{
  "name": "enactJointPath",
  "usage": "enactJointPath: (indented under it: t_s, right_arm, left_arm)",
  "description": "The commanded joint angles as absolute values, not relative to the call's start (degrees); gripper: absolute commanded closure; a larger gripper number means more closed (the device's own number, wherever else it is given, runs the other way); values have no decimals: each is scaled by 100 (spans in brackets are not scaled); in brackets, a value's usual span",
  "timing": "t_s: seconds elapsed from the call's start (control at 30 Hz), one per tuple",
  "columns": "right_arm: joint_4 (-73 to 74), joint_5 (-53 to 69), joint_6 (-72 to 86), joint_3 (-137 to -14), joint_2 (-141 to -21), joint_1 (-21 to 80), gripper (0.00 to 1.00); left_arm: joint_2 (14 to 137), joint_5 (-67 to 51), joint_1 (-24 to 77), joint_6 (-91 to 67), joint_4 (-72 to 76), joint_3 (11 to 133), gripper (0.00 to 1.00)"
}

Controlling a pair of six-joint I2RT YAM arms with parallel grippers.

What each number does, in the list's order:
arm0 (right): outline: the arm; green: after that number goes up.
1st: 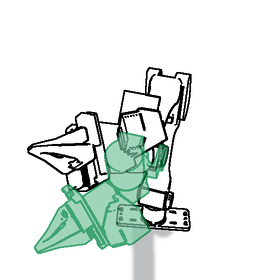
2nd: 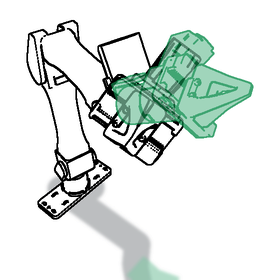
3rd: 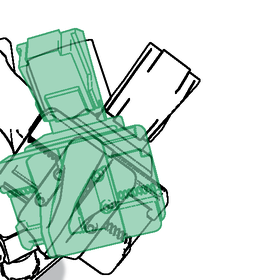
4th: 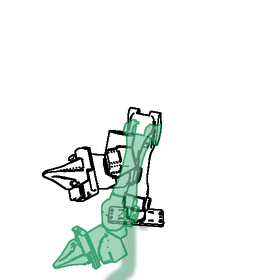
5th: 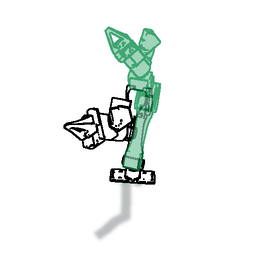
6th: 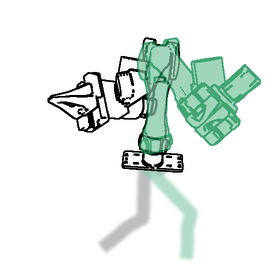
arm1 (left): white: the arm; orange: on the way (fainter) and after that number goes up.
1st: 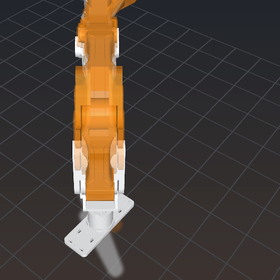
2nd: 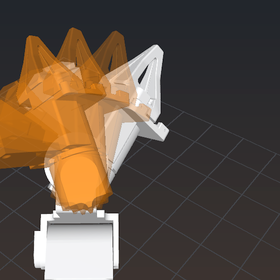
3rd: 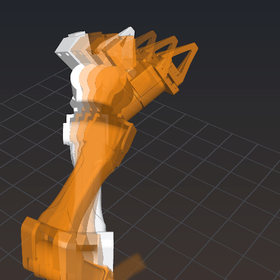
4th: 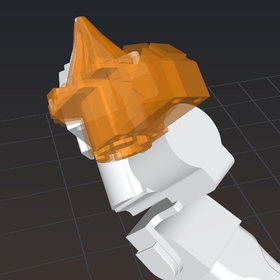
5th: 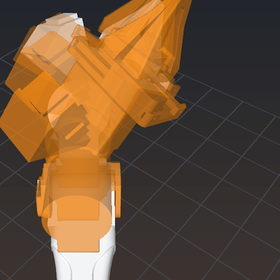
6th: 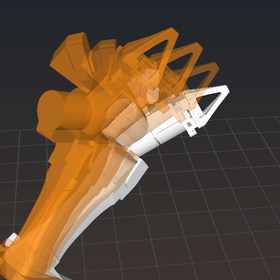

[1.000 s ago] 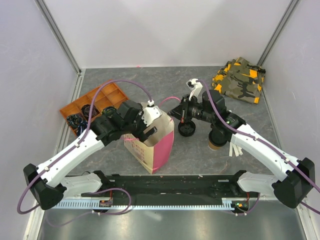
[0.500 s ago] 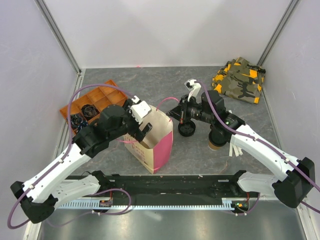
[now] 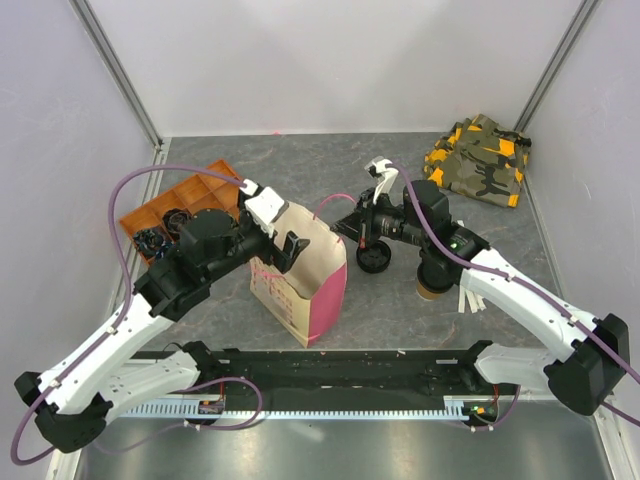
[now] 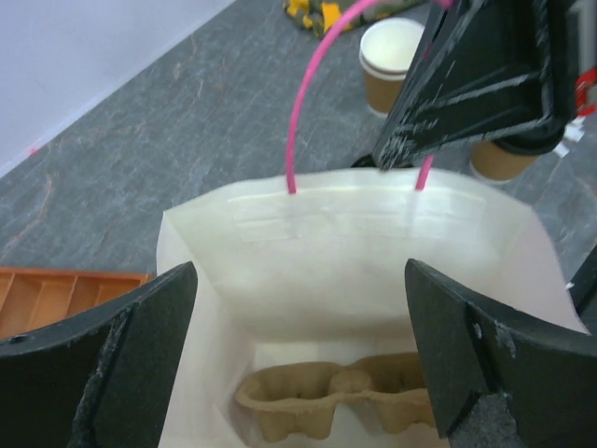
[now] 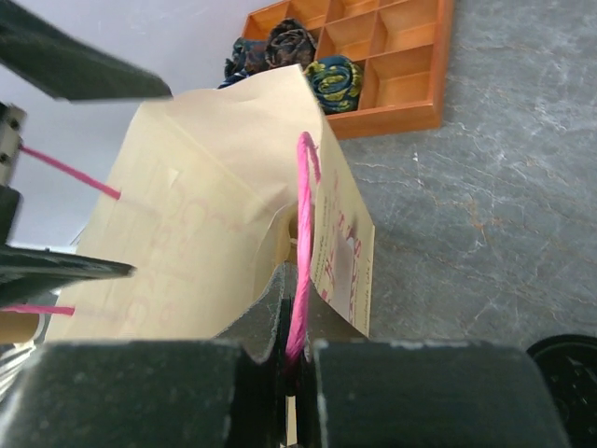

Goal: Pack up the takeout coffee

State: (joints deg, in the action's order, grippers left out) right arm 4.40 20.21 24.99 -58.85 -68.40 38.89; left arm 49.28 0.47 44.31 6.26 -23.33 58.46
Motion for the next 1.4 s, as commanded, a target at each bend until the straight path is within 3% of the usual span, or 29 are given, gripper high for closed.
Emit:
enactJointPath:
  t_s: [0.0, 0.27, 0.4, 0.7, 0.97, 1.37]
  right_arm:
    - [123, 2495, 2084, -6152, -6926, 3920, 100]
    - [44, 3295, 1469, -6538, -7083, 3929, 100]
    - [237, 3699, 1038, -6943, -7277, 3920, 100]
    - [1098, 4588, -666, -7251, -7418, 4025, 100]
    - [1749, 5071, -2170, -7154, -7295, 4227, 100]
    - [2136, 5133, -2883, -7207, -7084, 4359, 100]
  left_arm:
    - [5027, -18, 4386, 326, -1696, 6651, 1]
    - [4808, 948, 4131, 1008, -1986, 6716, 2]
    - [4816, 1310, 3414, 854, -1933, 6715, 2]
    - [4668, 424, 2057, -167, -2786, 6601, 5]
    - [4342, 27, 1969, -9, -2971, 6126, 10]
    - [3991, -1968, 1969, 1063, -3990, 6047, 18]
